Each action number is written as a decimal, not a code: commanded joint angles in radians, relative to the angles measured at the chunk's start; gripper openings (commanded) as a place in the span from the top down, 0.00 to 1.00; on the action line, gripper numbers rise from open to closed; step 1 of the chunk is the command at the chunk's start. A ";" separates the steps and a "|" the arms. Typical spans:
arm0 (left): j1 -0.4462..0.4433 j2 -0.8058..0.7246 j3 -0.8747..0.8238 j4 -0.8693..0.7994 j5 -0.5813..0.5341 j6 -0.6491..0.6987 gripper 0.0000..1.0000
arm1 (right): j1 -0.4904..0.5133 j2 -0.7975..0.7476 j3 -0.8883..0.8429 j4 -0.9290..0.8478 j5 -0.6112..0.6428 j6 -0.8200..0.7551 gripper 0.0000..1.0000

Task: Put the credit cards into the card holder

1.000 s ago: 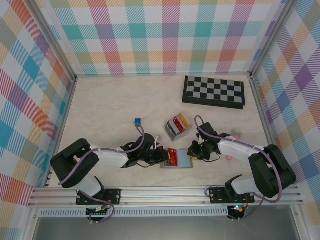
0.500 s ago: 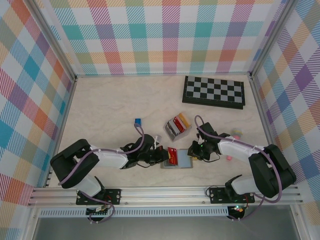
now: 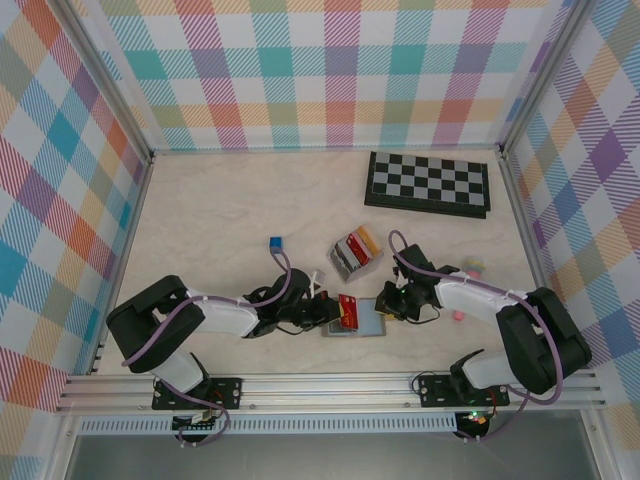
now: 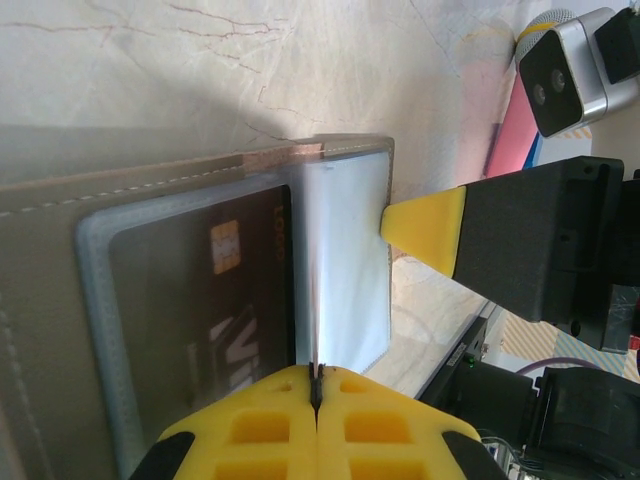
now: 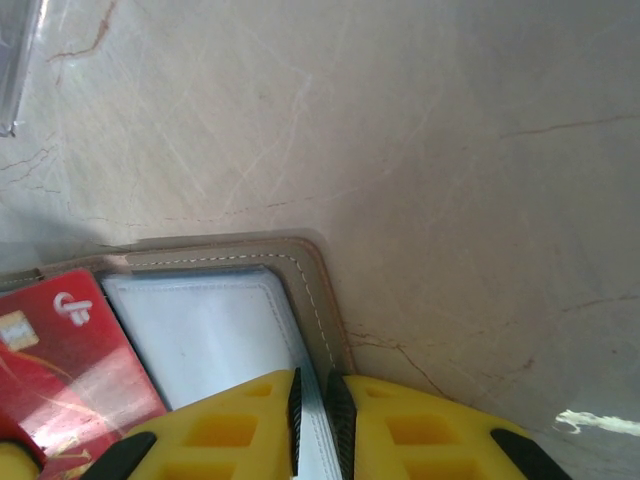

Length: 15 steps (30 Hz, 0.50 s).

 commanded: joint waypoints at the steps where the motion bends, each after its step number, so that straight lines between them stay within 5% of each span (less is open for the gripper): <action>1: -0.021 -0.024 0.017 0.018 -0.007 -0.004 1.00 | 0.009 0.066 -0.040 -0.019 0.079 -0.011 0.80; 15: -0.036 0.035 0.029 -0.029 -0.023 -0.016 1.00 | 0.009 0.075 -0.029 -0.025 0.080 -0.016 0.79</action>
